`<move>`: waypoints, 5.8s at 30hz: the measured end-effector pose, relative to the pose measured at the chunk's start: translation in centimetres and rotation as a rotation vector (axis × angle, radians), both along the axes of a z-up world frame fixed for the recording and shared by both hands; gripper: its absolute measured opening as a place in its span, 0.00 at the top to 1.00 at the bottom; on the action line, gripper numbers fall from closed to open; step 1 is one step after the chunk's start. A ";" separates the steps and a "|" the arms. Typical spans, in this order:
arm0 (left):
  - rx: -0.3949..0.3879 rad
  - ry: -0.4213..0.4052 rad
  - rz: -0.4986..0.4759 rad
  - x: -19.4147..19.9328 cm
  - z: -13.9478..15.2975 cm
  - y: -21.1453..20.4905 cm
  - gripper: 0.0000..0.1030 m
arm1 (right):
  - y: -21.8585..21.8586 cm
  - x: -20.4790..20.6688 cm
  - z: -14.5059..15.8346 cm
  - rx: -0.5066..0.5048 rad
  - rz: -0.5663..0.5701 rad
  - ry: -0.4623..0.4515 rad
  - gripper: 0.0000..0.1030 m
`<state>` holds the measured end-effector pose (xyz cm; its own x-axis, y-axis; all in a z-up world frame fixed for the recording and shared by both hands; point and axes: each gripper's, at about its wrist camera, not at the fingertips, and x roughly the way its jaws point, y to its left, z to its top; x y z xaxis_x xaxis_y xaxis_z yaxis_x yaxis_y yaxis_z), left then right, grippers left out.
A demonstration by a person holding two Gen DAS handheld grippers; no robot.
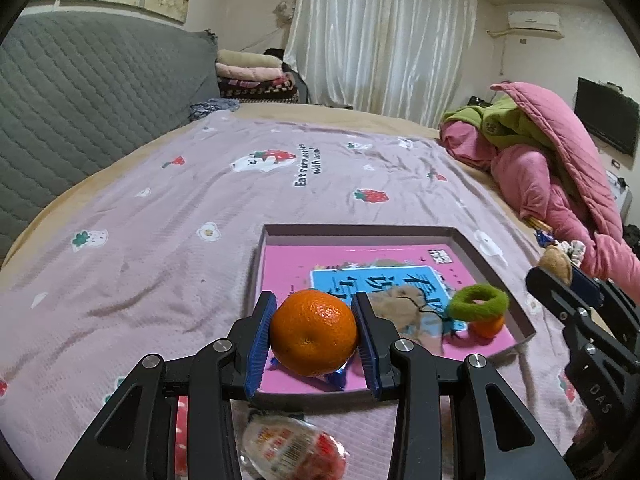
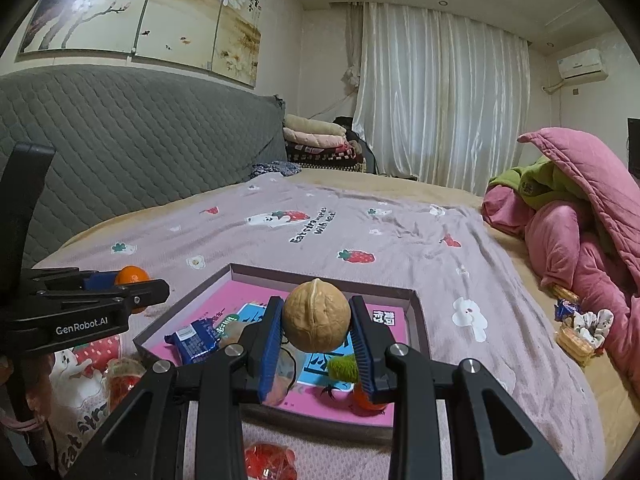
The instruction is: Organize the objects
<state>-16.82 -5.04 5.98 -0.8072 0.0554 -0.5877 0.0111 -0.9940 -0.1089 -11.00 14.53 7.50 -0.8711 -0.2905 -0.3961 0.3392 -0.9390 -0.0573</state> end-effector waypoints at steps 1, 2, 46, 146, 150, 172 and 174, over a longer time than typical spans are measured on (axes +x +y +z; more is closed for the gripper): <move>0.005 -0.005 0.004 -0.2 -0.1 -0.3 0.61 | 0.0 0.0 -0.1 -0.001 0.001 -0.001 0.68; 0.008 -0.010 0.009 -0.4 -0.2 -0.6 0.61 | -0.1 0.0 -0.2 0.000 0.003 -0.002 0.68; -0.076 -0.196 -0.024 -2.8 -5.7 0.2 0.61 | -2.4 -2.8 -4.8 0.078 0.043 -0.200 0.68; -0.063 -0.200 -0.001 -3.7 -6.3 0.6 0.61 | -1.6 -5.4 -7.6 0.051 -0.001 -0.339 0.67; -0.089 -0.183 0.007 -3.6 -5.9 0.8 0.61 | -1.5 -5.3 -7.5 0.050 -0.004 -0.334 0.61; -0.083 -0.124 -0.001 -2.5 -4.3 1.4 0.53 | -1.3 -4.3 -6.3 0.073 -0.009 -0.267 0.49; -0.082 -0.118 0.001 -2.4 -4.2 1.3 0.52 | -1.3 -4.1 -6.0 0.074 -0.007 -0.256 0.49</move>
<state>-19.25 -3.70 1.79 -0.7323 0.0028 -0.6809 0.0196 -0.9995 -0.0252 -15.15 13.24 1.45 -0.7419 -0.2469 -0.6235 0.3451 -0.9378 -0.0393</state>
